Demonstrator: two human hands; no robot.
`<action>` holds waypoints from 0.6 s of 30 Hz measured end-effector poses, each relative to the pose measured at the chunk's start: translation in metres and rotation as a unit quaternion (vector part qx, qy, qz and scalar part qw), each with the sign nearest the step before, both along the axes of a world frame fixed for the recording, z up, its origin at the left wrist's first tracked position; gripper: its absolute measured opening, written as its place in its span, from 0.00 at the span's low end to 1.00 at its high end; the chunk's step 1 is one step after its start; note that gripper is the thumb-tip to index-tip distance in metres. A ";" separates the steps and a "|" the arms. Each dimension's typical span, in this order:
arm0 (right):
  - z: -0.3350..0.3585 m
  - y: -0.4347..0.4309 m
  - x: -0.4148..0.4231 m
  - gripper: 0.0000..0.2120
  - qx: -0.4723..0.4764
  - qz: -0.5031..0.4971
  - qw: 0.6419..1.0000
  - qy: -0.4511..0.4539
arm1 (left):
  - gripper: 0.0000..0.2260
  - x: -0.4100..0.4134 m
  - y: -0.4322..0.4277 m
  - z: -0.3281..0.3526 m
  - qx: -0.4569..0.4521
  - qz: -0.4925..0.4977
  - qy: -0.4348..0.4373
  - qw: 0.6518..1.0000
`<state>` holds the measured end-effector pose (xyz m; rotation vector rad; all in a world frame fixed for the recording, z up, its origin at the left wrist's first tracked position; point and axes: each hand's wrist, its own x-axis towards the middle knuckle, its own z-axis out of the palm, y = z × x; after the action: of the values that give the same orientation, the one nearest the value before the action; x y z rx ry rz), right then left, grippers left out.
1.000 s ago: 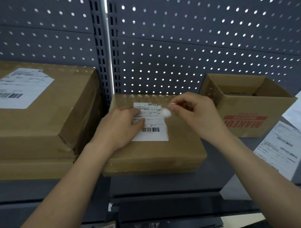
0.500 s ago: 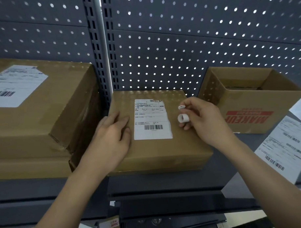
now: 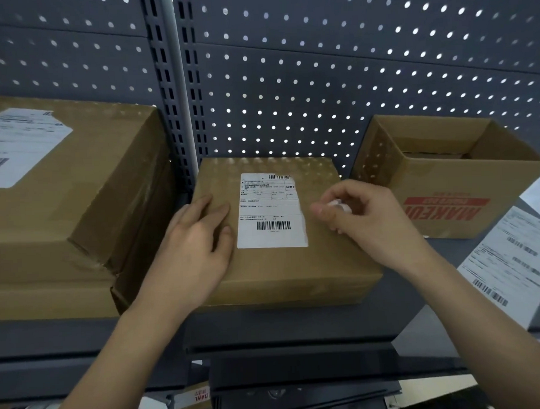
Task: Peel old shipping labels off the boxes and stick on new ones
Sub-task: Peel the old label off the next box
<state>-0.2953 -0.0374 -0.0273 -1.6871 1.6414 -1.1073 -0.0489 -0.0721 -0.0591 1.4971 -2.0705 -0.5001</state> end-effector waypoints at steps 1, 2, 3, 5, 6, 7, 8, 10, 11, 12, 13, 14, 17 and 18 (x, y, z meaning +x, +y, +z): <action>0.000 0.001 -0.001 0.12 -0.003 0.016 0.998 0.053 | 0.20 0.000 0.000 0.000 -0.001 0.001 0.001 1.000; 0.000 0.001 -0.002 0.10 -0.009 0.035 0.993 0.109 | 0.21 0.000 0.000 0.000 0.000 0.000 0.001 1.000; 0.001 0.001 -0.003 0.07 -0.018 0.058 0.986 0.155 | 0.21 0.000 0.000 0.000 0.000 0.000 0.000 1.000; 0.002 0.001 -0.007 0.04 -0.037 0.116 0.970 0.212 | 0.21 0.000 0.001 -0.001 0.001 0.001 0.001 1.000; 0.002 0.001 -0.009 0.04 -0.047 0.146 0.960 0.233 | 0.21 -0.001 0.001 -0.001 0.000 0.002 0.001 1.000; 0.002 0.001 -0.010 0.05 -0.057 0.174 0.950 0.253 | 0.20 -0.001 0.001 -0.001 -0.001 0.003 0.001 1.000; 0.002 0.001 -0.010 0.06 -0.067 0.196 0.939 0.274 | 0.20 -0.001 0.001 -0.001 -0.002 0.004 0.000 1.000; 0.002 0.001 -0.009 0.08 -0.087 0.224 0.918 0.316 | 0.20 -0.001 0.001 -0.001 -0.003 0.004 -0.004 1.000; 0.002 0.000 -0.009 0.08 -0.095 0.233 0.909 0.332 | 0.20 -0.001 0.001 -0.001 -0.002 0.004 -0.007 1.000; 0.003 -0.001 -0.008 0.09 -0.101 0.239 0.902 0.344 | 0.21 -0.001 0.001 -0.001 -0.002 0.003 -0.009 1.000; 0.003 -0.002 -0.007 0.09 -0.108 0.243 0.896 0.355 | 0.21 -0.001 0.001 -0.001 -0.002 0.004 -0.011 1.000; 0.003 -0.004 -0.007 0.08 -0.117 0.243 0.891 0.366 | 0.21 -0.001 0.000 -0.001 -0.002 0.004 -0.013 1.000; 0.001 -0.006 -0.005 0.03 -0.165 0.237 0.863 0.414 | 0.21 -0.001 0.001 -0.001 -0.007 0.005 -0.019 1.000; -0.001 -0.006 -0.005 0.03 -0.181 0.238 0.852 0.430 | 0.21 -0.001 0.001 -0.001 -0.008 0.004 -0.019 1.000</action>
<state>-0.3002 -0.0435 -0.0279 -2.9256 1.3312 -0.4136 -0.0502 -0.0710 -0.0601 1.5171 -2.0907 -0.4547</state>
